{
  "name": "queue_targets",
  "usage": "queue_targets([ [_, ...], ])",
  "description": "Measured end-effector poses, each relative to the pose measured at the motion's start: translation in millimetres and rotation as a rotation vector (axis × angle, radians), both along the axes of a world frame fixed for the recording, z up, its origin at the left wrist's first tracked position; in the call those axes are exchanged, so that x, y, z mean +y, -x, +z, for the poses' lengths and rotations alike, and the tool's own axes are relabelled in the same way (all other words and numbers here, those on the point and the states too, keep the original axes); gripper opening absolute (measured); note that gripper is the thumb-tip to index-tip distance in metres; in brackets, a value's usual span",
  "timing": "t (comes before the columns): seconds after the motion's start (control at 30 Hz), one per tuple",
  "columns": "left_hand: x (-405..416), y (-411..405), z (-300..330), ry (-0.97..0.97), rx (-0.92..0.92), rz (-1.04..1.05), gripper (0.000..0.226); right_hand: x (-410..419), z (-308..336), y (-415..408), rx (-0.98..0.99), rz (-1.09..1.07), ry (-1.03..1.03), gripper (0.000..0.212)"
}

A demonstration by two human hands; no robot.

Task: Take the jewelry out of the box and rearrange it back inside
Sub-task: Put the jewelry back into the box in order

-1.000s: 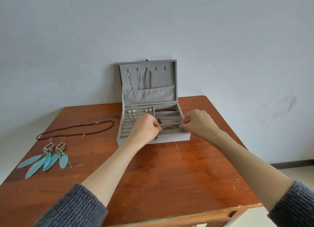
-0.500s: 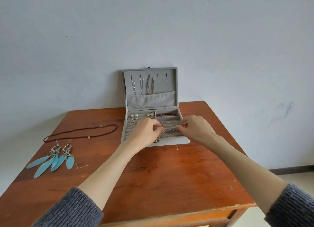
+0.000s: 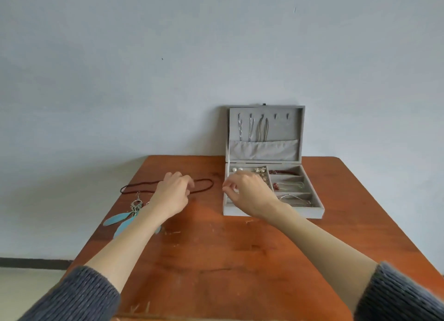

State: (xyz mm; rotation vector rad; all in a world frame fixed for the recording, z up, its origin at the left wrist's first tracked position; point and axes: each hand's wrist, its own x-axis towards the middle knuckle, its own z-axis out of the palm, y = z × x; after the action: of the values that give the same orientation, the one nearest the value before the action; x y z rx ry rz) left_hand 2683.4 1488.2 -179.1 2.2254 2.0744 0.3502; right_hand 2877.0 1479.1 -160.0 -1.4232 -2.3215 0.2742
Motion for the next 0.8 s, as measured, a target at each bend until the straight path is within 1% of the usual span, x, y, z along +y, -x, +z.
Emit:
queue_targets([
  [0.1,9,21,-4,0.078,0.092,0.036,0.024,7,-8,18,-0.048,0.027,0.025,0.026],
  [0.2,18,30,-4,0.121,0.054,0.045,0.021,16,-13,33,-0.121,0.023,0.016,0.03],
  [0.27,24,32,-4,0.146,0.06,0.024,0.016,23,-14,43,-0.167,0.009,0.0,0.032],
  [0.33,27,31,-2,0.167,0.125,-0.031,0.013,31,-15,54,-0.224,0.007,-0.007,0.037],
  [0.37,27,30,0,0.159,0.129,-0.058,0.013,35,-17,59,-0.248,0.016,0.005,0.04],
  [0.4,26,29,3,0.122,0.093,-0.079,0.014,39,-18,63,-0.255,0.03,0.026,0.042],
  [0.43,24,28,8,0.061,0.015,-0.088,0.015,41,-19,68,-0.222,0.045,0.054,0.042],
  [0.47,23,28,15,-0.019,-0.1,-0.088,0.015,43,-19,72,-0.134,0.058,0.092,0.039],
  [0.5,21,27,23,-0.104,-0.238,-0.091,0.014,44,-18,75,0.001,0.064,0.141,0.033],
  [0.57,20,27,39,-0.266,-0.518,-0.125,0.014,43,-9,78,0.344,0.064,0.268,0.021],
  [0.63,19,26,60,-0.38,-0.729,-0.156,0.019,41,6,75,0.661,0.068,0.405,0.016],
  [0.73,12,21,97,-0.416,-1.037,-0.189,0.022,36,34,66,1.058,0.144,0.639,0.018],
  [0.77,10,19,108,-0.416,-1.108,-0.198,0.02,32,43,60,1.146,0.18,0.696,0.018],
  [0.8,6,16,118,-0.412,-1.152,-0.2,0.018,28,50,54,1.193,0.202,0.72,0.018],
])
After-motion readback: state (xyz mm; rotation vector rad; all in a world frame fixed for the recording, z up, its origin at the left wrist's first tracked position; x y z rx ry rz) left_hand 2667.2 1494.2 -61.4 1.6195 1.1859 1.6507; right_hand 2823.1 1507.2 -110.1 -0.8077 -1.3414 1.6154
